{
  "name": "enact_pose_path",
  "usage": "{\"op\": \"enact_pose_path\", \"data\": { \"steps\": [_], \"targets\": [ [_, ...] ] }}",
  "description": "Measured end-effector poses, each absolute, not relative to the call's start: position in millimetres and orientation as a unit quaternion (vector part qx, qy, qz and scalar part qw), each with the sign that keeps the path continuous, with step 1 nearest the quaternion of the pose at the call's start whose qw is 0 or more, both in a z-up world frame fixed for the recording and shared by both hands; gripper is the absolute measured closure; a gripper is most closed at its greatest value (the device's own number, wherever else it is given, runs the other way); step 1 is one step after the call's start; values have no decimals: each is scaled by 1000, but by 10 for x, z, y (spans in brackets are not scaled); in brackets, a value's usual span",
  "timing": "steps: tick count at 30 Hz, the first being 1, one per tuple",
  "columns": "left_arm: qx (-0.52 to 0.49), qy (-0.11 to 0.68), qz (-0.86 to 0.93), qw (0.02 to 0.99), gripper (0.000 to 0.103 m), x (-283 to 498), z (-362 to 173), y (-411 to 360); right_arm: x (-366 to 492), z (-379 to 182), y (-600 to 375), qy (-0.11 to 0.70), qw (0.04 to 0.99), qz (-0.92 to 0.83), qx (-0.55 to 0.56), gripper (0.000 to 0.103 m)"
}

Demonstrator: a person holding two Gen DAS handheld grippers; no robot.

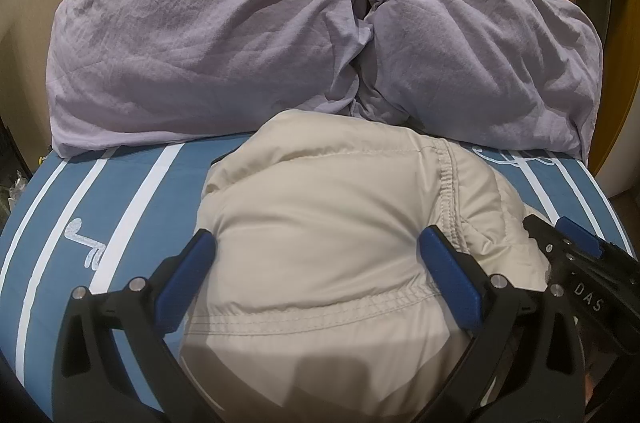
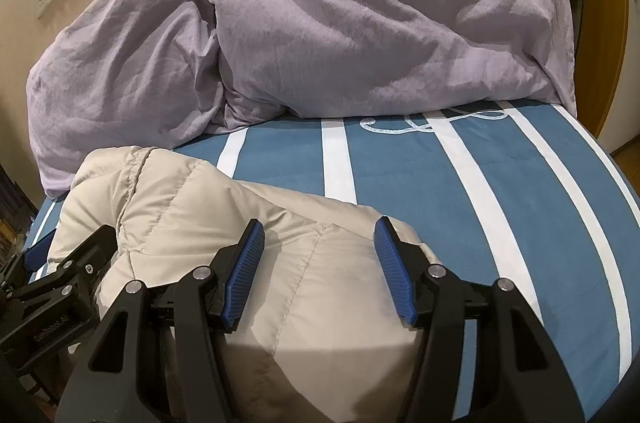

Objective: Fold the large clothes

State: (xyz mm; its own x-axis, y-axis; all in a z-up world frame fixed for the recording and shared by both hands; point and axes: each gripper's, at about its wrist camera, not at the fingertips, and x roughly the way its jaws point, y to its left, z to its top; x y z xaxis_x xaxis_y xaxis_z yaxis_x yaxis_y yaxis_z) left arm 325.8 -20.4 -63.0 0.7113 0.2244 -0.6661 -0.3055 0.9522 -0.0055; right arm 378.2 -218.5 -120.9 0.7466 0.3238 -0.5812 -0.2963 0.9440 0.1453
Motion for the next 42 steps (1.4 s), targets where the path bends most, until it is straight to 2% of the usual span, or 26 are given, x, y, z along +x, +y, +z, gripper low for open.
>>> {"op": "enact_pose_path", "data": {
  "steps": [23, 26, 30, 34, 35, 42],
  "targets": [
    [-65, 353, 139, 923, 2, 3267, -640, -212, 3807, -1268, -2206, 321, 931, 171, 30, 41],
    [-75, 362, 131, 920, 2, 3263, -600, -185, 3810, -1210, -2221, 333, 926, 176, 29, 37],
    [-100, 380, 113, 913, 2, 3209, -508, -61, 3754, -1099, -2297, 344, 917, 198, 30, 22],
    [-133, 389, 97, 907, 2, 3085, -427, 113, 3676, -1014, -2433, 347, 915, 203, 29, 20],
    [-138, 389, 95, 906, 2, 3052, -418, 147, 3667, -999, -2489, 351, 915, 197, 32, 14],
    [-188, 402, 82, 893, 2, 2846, -384, 467, 3788, -1104, -3019, 418, 873, 207, 141, 12]
  ]
}}
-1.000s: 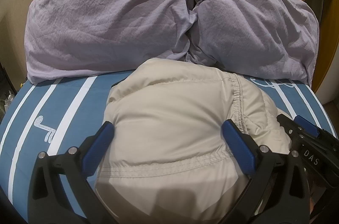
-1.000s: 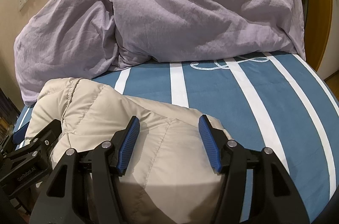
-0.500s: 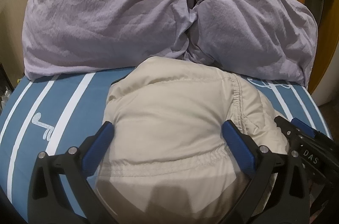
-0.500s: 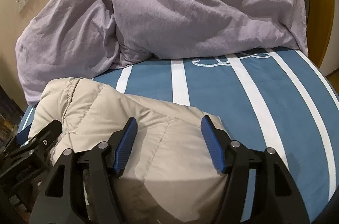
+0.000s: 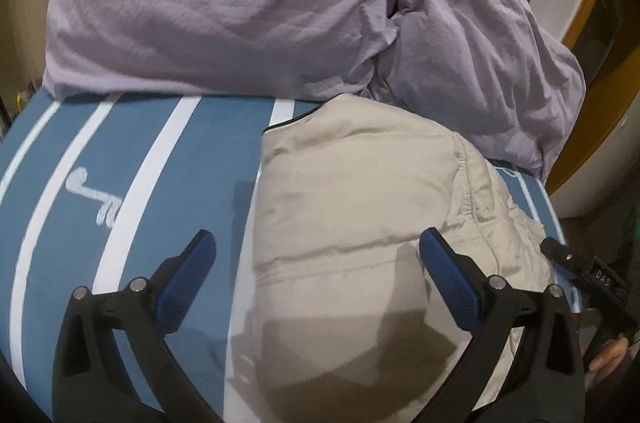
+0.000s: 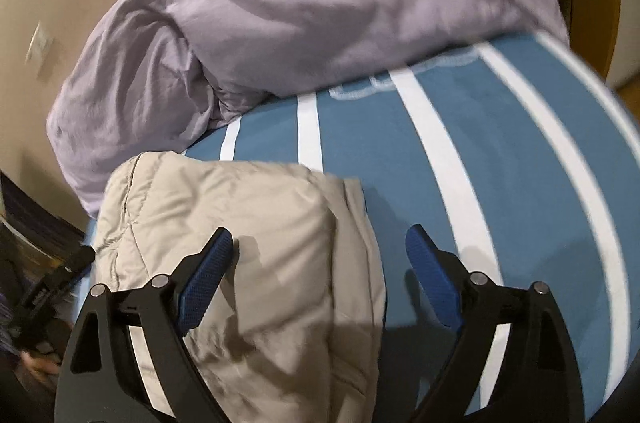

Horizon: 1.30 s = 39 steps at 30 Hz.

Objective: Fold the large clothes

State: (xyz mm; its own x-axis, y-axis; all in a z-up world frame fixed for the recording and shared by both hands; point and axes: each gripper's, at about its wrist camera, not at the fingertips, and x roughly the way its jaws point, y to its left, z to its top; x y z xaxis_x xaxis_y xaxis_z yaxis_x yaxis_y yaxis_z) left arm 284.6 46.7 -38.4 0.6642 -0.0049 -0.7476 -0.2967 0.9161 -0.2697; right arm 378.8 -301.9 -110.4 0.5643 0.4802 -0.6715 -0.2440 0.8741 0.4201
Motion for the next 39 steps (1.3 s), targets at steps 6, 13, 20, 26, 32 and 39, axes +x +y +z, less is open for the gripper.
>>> {"op": "enact_pose_path", "data": {
  "steps": [6, 13, 20, 26, 32, 39],
  "targets": [
    [-266, 430, 58, 861, 2, 2799, -548, 730, 3890, -1334, -3228, 484, 803, 249, 241, 1],
    [-354, 439, 21, 826, 2, 2777, -787, 873, 3933, -1524, -3211, 523, 752, 282, 285, 1],
    [-426, 437, -19, 792, 2, 2844, -1001, 930, 3993, -1665, -3105, 554, 710, 312, 302, 1],
    [-475, 432, -41, 766, 2, 2876, -1133, 956, 4013, -1745, -3016, 558, 697, 332, 305, 1],
    [-475, 433, -48, 765, 9, 2901, -1082, 917, 3993, -1755, -2982, 548, 690, 358, 310, 11],
    [-476, 421, -54, 770, 23, 2973, -939, 1005, 4082, -1667, -2892, 532, 680, 383, 327, 33]
  ]
}}
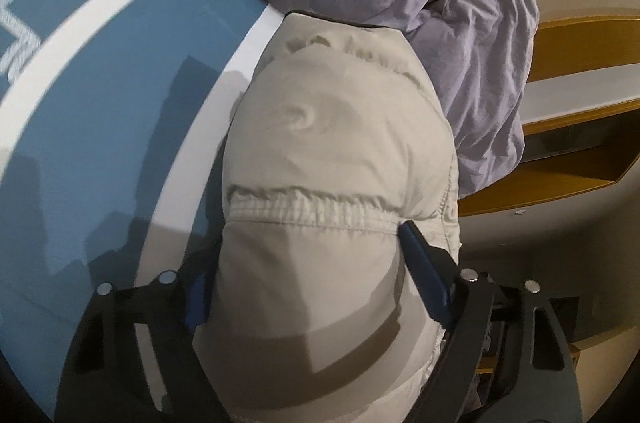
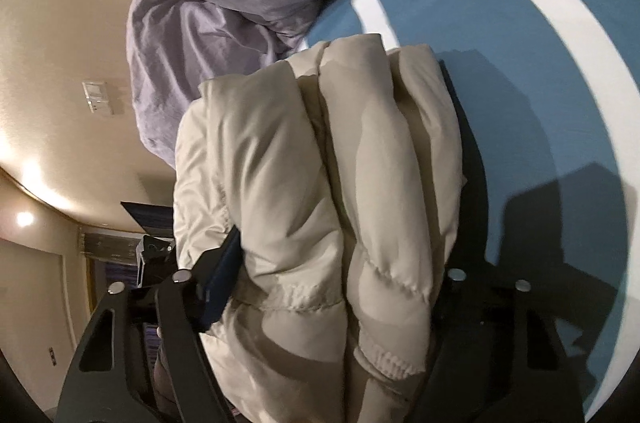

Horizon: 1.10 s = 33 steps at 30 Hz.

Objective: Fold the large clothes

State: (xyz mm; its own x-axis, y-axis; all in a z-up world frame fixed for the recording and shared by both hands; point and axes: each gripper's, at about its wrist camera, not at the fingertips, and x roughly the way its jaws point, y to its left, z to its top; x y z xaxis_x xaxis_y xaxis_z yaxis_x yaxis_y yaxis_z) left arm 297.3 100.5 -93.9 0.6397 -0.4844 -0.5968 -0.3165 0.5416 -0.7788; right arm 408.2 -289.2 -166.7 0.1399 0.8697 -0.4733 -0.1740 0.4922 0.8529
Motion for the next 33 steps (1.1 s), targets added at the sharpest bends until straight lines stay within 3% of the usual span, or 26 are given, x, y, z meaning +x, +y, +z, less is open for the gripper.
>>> {"op": "enact_pose_path", "data": {
  "steps": [11, 21, 27, 33],
  "targets": [
    [-431, 400, 11, 809, 24, 3239, -527, 1564, 4542, -1429, -2148, 527, 668, 423, 311, 35],
    [-394, 400, 70, 825, 21, 3346, -647, 1730, 4718, -1568, -1912, 532, 678, 414, 293, 31],
    [-266, 411, 121, 863, 18, 3381, -363, 1577, 4540, -1303, -2037, 526, 724, 367, 254, 24],
    [-159, 377, 132, 903, 18, 3385, 44, 1285, 4289, -744, -2098, 437, 826, 308, 182, 23]
  ]
}}
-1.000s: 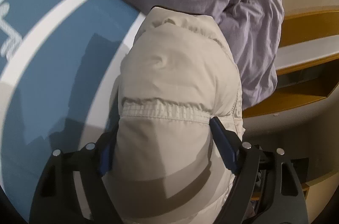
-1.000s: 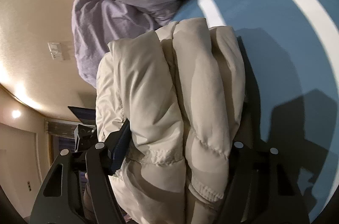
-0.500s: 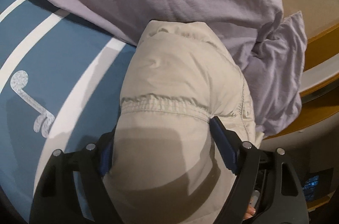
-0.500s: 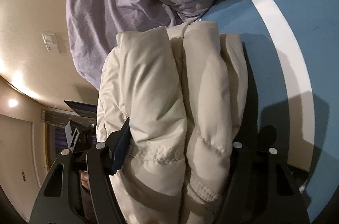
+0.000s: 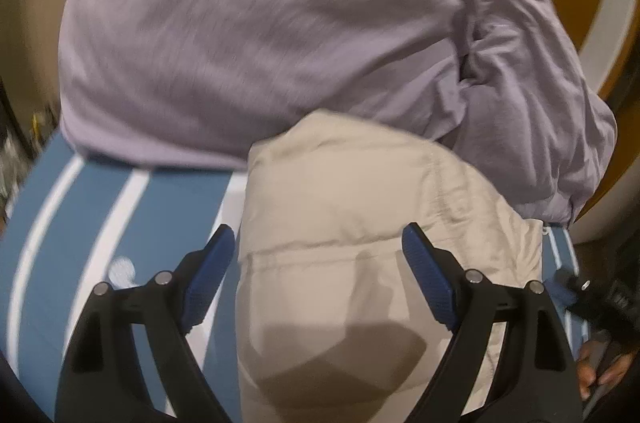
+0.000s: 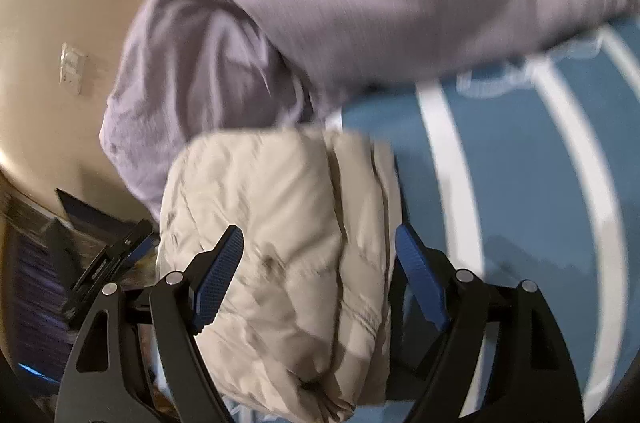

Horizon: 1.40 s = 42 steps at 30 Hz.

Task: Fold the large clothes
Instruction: 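Set the bundle down on the bed cover and open both tools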

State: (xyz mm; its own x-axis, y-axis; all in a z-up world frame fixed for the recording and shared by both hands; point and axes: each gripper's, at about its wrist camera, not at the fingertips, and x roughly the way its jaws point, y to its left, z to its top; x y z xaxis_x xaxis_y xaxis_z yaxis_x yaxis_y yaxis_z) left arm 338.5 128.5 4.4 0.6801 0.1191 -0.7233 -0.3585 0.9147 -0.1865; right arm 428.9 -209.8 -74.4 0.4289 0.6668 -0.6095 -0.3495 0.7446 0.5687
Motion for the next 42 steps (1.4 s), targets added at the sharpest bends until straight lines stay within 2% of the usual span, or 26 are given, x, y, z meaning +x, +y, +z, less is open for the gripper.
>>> {"op": "enact_pose_path", "data": {
  "steps": [4, 6, 9, 11, 15, 17, 20, 42],
  "targets": [
    [-83, 371, 134, 915, 18, 3428, 133, 967, 4127, -445, -1761, 375, 872, 300, 91, 25],
    [-56, 376, 134, 915, 18, 3444, 122, 864, 4074, -392, -1581, 352, 885, 301, 53, 39],
    [-49, 383, 132, 913, 18, 3456, 81, 796, 4070, -416, -1408, 338, 891, 302, 22, 49],
    [-52, 387, 135, 911, 18, 3468, 41, 800, 4093, -461, -1327, 338, 892, 299, 15, 51],
    [-53, 394, 144, 906, 17, 3516, -54, 795, 4158, -550, -1214, 332, 900, 281, -3, 51],
    [-43, 392, 153, 906, 8, 3538, -93, 783, 4167, -617, -1178, 337, 901, 273, -8, 51],
    [-33, 390, 157, 907, 2, 3563, -163, 777, 4181, -728, -1141, 337, 903, 265, -16, 50],
    [-39, 386, 146, 910, 2, 3713, -455, 820, 4253, -1111, -1148, 324, 908, 267, -4, 47]
  ]
}}
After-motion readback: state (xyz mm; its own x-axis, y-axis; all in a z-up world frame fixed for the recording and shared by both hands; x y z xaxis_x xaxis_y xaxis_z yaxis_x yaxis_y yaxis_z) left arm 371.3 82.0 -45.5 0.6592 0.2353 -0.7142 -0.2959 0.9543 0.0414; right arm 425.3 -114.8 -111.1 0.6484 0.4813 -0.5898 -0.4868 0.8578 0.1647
